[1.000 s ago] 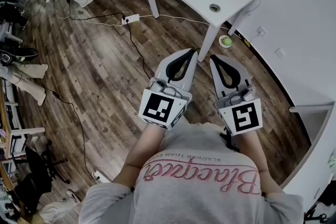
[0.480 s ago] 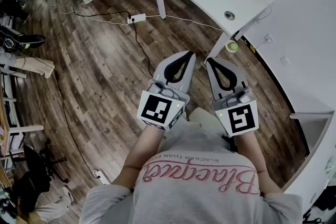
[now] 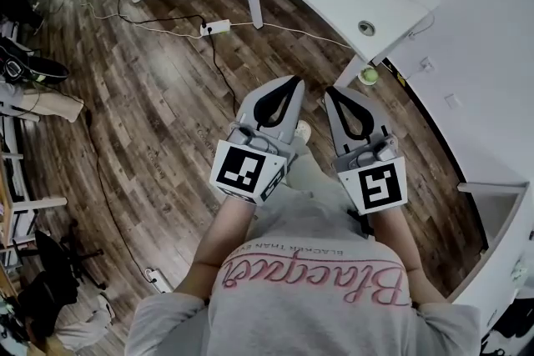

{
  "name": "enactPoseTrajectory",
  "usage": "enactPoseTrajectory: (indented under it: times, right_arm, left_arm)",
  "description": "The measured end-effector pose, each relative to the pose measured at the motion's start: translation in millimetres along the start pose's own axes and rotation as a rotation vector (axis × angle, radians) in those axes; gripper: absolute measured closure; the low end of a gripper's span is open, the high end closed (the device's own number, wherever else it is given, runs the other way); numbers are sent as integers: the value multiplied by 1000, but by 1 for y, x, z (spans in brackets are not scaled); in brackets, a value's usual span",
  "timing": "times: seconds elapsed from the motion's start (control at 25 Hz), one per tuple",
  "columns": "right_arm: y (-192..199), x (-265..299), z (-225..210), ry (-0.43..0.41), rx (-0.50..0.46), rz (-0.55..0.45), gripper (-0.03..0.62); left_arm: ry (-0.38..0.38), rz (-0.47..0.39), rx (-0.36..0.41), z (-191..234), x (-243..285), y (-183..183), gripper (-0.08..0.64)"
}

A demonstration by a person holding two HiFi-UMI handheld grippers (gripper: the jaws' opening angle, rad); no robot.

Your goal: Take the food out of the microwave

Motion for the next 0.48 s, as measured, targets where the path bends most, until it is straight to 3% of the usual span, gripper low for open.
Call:
enactPoseTrajectory:
  times: [0.48]
  right_arm:
    - [6, 60, -64, -21, 20, -33, 582]
  left_arm:
    - [18, 8, 18, 32, 81, -7, 555]
Point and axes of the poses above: the fingertips, and each gripper's own axes: x forward along the fingers, z to its left, y out of its underside, the point moved 2 cm from there along -x, backward along the fingers, and after that the axes turned 12 degrees about z, right-handed, at the moved point
